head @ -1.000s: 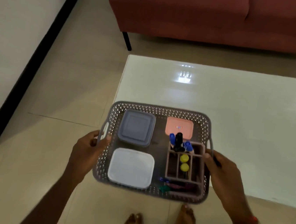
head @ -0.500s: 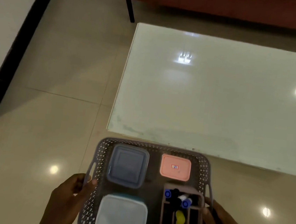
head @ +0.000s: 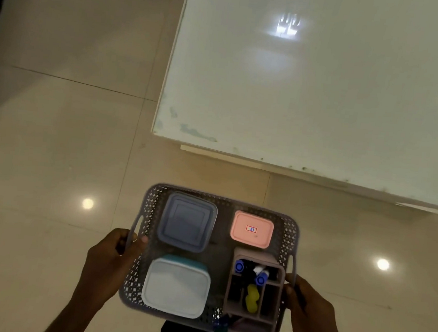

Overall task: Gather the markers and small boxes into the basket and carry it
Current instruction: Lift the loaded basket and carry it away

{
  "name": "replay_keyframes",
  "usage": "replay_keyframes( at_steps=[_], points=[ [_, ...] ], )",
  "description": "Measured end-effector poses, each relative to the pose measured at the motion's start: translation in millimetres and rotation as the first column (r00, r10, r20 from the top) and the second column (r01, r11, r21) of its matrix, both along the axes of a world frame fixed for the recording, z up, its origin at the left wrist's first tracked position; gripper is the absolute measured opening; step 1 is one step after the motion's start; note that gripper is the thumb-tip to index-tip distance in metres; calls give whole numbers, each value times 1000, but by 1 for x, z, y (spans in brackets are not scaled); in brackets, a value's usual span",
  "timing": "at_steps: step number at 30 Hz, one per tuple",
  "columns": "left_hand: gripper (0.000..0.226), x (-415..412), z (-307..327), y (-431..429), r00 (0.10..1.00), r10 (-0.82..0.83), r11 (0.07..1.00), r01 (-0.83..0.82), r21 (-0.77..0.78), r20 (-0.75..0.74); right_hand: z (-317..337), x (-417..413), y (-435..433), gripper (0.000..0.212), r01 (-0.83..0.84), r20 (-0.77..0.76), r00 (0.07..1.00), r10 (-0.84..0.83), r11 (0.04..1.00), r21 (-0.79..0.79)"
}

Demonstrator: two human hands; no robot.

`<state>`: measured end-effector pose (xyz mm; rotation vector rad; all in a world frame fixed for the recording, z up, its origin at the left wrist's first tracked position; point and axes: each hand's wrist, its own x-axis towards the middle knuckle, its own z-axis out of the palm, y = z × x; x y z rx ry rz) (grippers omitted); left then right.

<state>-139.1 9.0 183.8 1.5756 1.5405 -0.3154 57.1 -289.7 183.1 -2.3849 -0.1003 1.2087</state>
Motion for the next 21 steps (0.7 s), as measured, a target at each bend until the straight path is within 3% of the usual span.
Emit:
replay_keyframes(
  at_steps=[6,14,21],
  points=[
    [16,9,-33,-4,1000,-10,1000,10,-12,-1,-31,6,-9,34,-23,0,1000,23,1000,5],
    [20,67,-125,18,998,-56,998,56,35,-4,-127,66,15,16,-114,158,981,111,993,11],
    [28,130,-189,37,990,-134,986,128,103,53,-196,127,36,20,-148,274,951,144,989,-8]
  ],
)
